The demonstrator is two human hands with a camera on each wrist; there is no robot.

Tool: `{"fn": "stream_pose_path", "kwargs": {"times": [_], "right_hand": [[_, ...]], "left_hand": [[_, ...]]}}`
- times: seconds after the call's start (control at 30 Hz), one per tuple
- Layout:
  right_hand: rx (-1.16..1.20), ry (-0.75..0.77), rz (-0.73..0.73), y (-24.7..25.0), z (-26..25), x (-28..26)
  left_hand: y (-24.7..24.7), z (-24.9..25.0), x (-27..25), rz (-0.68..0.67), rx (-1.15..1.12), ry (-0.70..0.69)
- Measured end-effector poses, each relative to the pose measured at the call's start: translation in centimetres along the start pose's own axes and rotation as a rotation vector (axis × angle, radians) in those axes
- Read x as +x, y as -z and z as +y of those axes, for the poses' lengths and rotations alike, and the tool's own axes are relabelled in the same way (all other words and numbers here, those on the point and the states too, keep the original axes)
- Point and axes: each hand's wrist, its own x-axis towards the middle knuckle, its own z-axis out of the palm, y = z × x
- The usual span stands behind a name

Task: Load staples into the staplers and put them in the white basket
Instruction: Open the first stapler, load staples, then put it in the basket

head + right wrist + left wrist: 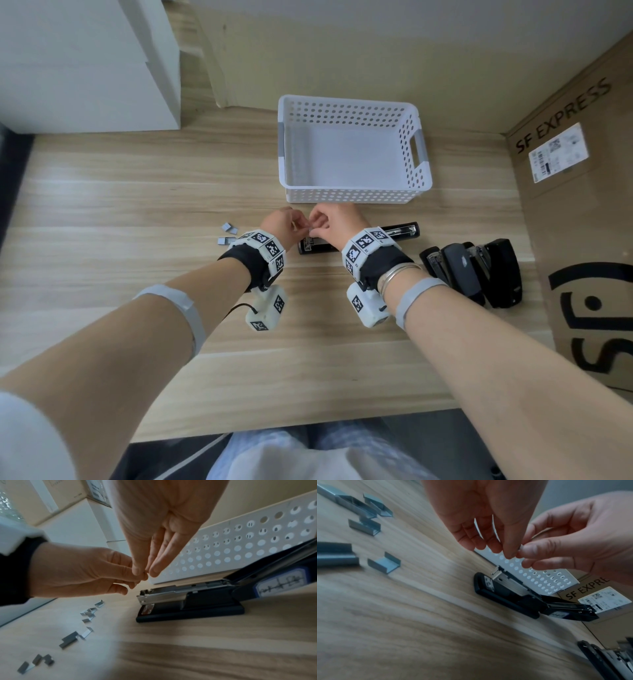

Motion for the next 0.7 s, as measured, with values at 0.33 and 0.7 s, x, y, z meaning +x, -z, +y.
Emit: {"fn": "stream_pose_path", "kwargs": {"times": [0.33,0.7], "right_hand": [[-0.173,-0.015,-0.089,-0.1,-0.4,0.0],[-0.287,0.021,-0.087,-1.4,-0.1,-0.3]], "left_hand": [[-0.5,-0.2,-0.3,0.029,0.101,-0.002],[-0.9,-1.6,-0.9,-0.074,0.209,-0.025]]}}
